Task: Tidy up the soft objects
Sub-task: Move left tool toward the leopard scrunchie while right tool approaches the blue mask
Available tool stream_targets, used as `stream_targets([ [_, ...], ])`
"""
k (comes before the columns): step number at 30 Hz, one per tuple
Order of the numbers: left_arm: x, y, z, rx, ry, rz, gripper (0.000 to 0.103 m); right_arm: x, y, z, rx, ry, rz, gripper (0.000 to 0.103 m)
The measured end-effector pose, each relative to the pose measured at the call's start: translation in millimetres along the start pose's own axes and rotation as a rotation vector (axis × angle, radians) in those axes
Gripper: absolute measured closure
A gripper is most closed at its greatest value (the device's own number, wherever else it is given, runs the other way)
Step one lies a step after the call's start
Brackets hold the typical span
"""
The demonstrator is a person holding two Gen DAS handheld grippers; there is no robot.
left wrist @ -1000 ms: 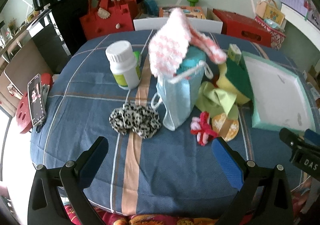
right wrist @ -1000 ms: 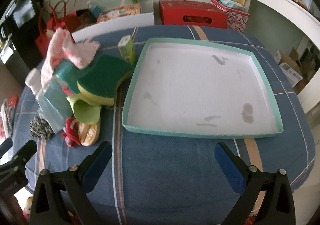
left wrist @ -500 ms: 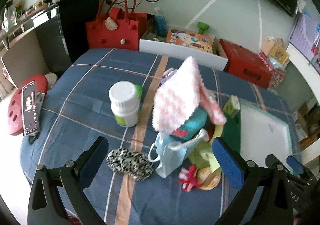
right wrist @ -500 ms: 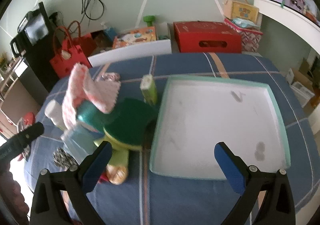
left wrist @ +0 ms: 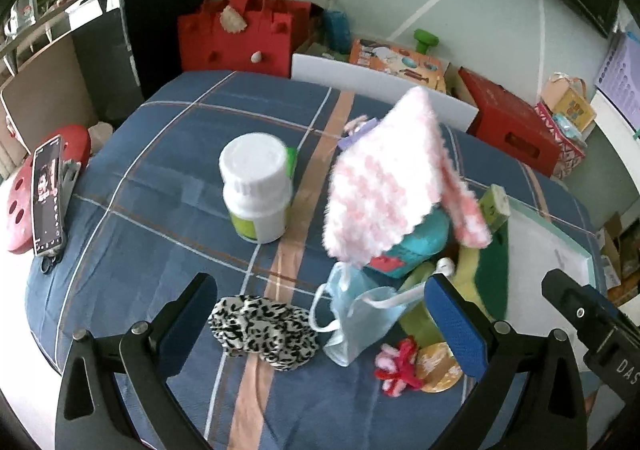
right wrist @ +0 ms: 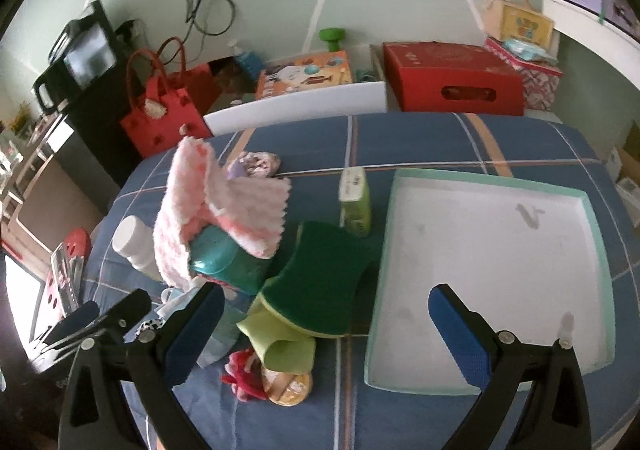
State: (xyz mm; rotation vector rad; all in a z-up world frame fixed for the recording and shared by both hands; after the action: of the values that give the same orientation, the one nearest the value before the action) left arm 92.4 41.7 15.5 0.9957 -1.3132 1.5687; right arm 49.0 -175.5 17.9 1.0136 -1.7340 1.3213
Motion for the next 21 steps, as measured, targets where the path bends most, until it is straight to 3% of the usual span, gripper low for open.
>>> stream_targets([
  [8, -5, 3, -34, 0.056, -0.031, 0.001, 0.0, -20, 6, -24, 0.054, -0.048, -0.017, 0.0],
  [14, -25, 5, -60, 0.118, -0.098, -0.085, 0.0, -28, 13, -46, 0.117, -0.073, -0.027, 0.0],
  [21, -43, 11, -82, 0.191, -0.07, -0.174, 0.0, -48, 25, -71, 0.205, -0.091, -0.076, 0.0],
])
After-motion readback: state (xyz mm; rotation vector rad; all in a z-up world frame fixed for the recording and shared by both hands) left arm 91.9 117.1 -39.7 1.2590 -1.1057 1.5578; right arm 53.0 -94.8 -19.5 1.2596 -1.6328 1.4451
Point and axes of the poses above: each gripper's, at about its wrist camera, not at the fingertips, and x roughly against the way its jaws point, z to its right, y to its underside, the point moved 1 cm from there along -x, roughly the way its jaws point, and after that the axes turned 15 degrees about -z, right-handed, at the moved point
